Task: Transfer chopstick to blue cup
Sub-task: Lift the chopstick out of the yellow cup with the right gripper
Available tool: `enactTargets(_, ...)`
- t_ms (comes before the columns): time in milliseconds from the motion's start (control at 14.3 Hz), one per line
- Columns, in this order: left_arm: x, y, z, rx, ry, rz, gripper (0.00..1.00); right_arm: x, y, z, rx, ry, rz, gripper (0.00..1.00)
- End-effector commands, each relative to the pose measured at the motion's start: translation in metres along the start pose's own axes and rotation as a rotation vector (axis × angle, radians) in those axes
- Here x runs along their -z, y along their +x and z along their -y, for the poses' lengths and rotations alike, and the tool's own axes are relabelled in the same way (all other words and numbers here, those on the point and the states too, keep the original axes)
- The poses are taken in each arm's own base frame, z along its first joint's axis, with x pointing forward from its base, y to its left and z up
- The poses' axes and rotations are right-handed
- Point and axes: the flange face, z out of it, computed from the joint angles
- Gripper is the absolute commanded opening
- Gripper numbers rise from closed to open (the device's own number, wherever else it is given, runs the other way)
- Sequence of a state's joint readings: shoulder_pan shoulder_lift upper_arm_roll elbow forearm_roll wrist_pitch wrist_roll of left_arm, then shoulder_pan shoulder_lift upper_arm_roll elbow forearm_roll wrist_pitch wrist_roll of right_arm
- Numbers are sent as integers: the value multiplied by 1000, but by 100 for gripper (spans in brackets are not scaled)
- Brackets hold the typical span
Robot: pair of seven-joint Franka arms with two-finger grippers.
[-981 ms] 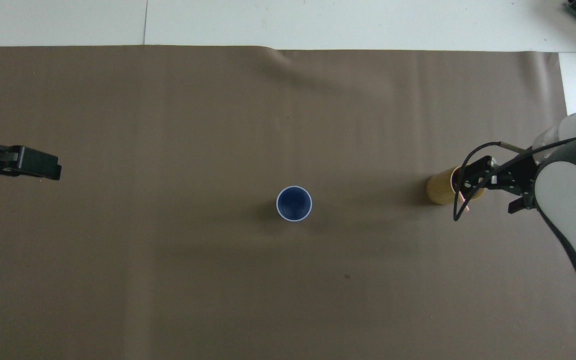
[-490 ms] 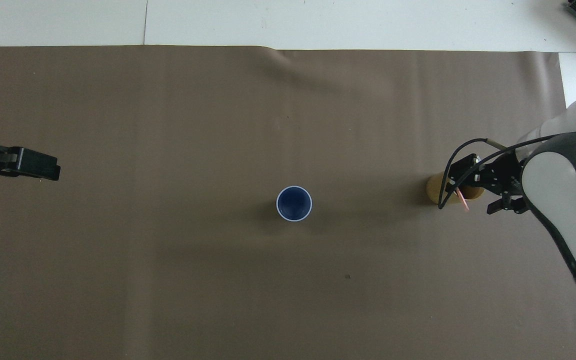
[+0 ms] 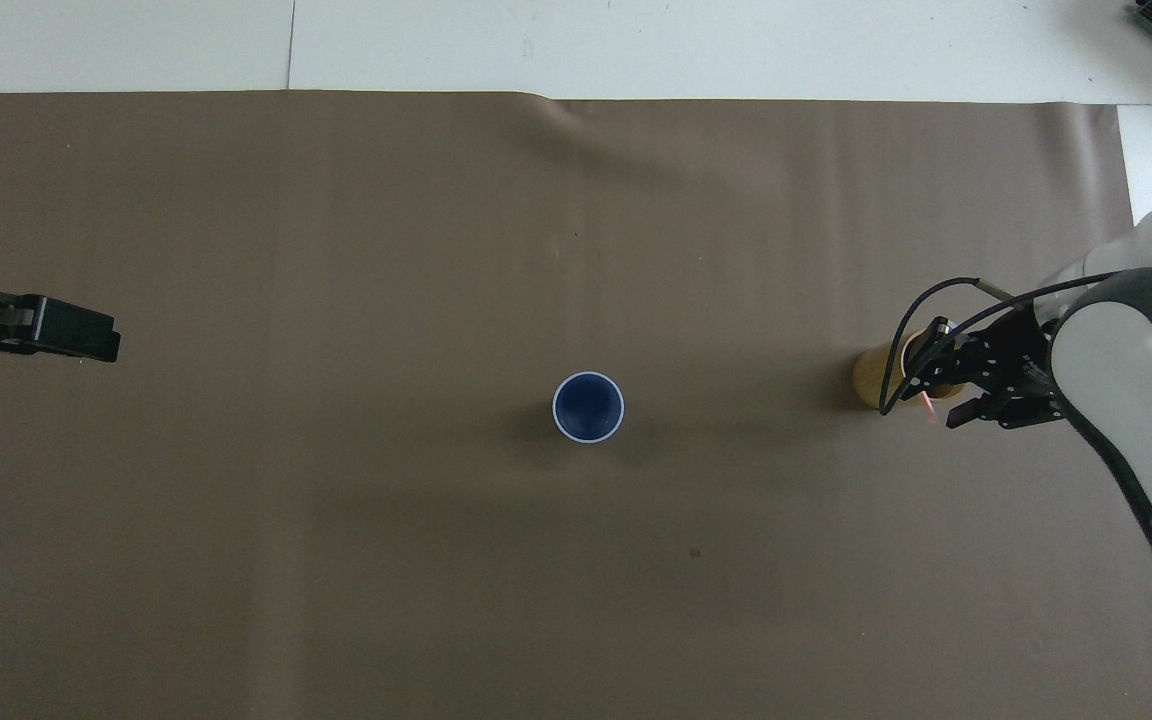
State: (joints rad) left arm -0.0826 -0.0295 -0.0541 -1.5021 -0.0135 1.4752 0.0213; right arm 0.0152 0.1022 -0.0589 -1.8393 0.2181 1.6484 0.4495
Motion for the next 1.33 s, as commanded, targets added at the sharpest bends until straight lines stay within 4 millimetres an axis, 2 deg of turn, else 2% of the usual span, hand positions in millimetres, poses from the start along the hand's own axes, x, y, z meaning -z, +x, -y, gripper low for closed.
enactTargets(0,-2,-9,2,-17,21,5,100,-5,-2,-4,-16,25,25,13)
enactTargets(70,-2,-11,2,-18,21,5,100,-6,0,-5,-20,25,26,0)
enactTargets(350,-2,-11,2,-17,21,2,100,0,3,0,-20,21,32,0)
enactTargets(560,-3,-12,1,-18,21,8,100,16,5,3,-15,25,64,0)
enactTargets(700,-5,-14,1,-18,22,11,100,25,4,-3,-21,25,72,0)
enactTargets(1261,-4,-14,-1,-21,22,8,100,114,-53,-8,20,27,171,0)
